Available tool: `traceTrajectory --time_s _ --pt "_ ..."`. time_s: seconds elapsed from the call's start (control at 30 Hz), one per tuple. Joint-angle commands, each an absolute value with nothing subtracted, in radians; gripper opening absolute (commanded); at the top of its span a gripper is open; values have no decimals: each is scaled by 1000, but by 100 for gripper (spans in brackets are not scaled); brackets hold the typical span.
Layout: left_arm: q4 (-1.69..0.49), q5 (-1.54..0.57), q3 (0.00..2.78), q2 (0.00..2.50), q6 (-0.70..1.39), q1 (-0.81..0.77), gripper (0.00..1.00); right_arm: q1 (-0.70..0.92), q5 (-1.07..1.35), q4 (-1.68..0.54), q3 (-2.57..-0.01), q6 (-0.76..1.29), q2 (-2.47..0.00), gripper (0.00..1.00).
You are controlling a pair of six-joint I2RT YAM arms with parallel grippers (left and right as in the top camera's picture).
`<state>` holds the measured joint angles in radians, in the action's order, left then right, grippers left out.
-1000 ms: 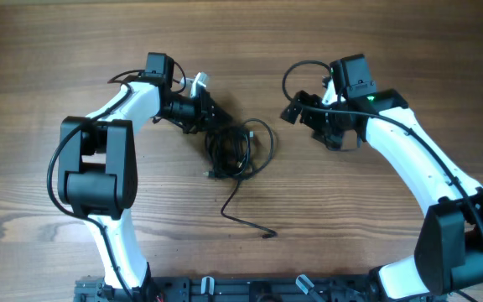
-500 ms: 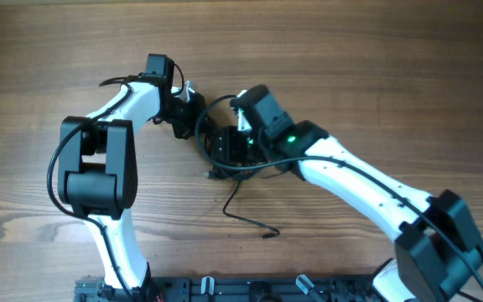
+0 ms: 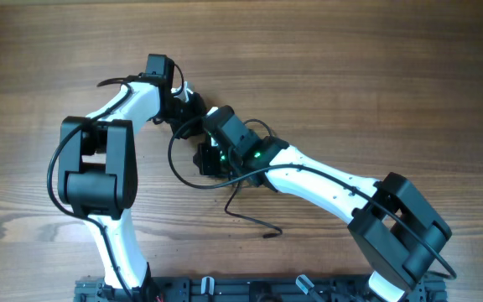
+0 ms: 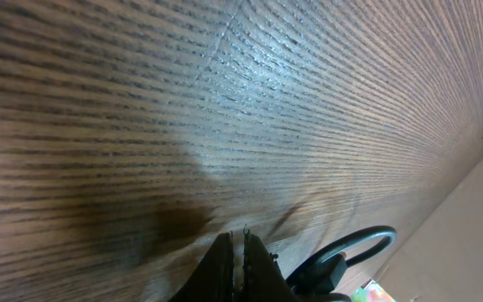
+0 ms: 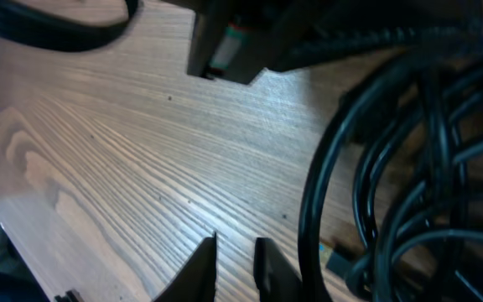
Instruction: Untangle cables
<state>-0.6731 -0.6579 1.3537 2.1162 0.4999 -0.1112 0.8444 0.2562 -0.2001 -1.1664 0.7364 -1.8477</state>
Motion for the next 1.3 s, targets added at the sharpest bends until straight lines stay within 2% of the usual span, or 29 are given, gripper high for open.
traceTrajectory --time_s 0.0,0.17,0.33,0.5,0.77,0.97,1.07,1.1,1.27 --pt "-674 -649 1346 2126 506 -116 9 841 170 -218 -1169 726 -1867 10" --pt "-677 -649 1346 2126 506 -116 10 818 -30 -316 -1169 791 -1867 6" --pt "-677 -649 1346 2126 506 -116 10 781 -37 -339 -1169 788 -1867 5" --pt "-677 -649 1346 2126 506 -116 10 773 -64 -360 -1169 785 -1867 18" --pt "-677 -649 1346 2126 506 -116 10 775 -23 -363 -1169 789 -1885 29" --pt "-677 -650 1346 2126 506 -116 10 775 43 -356 -1169 819 -1943 24" --pt "-679 -654 1346 2126 506 -116 10 767 20 -337 -1170 812 -1955 7" --pt "-681 -653 1346 2126 506 -116 10 764 21 -328 -1171 811 -1951 6" --pt "-681 -653 1346 2126 507 -116 10 751 24 -305 -1172 797 -1916 18"
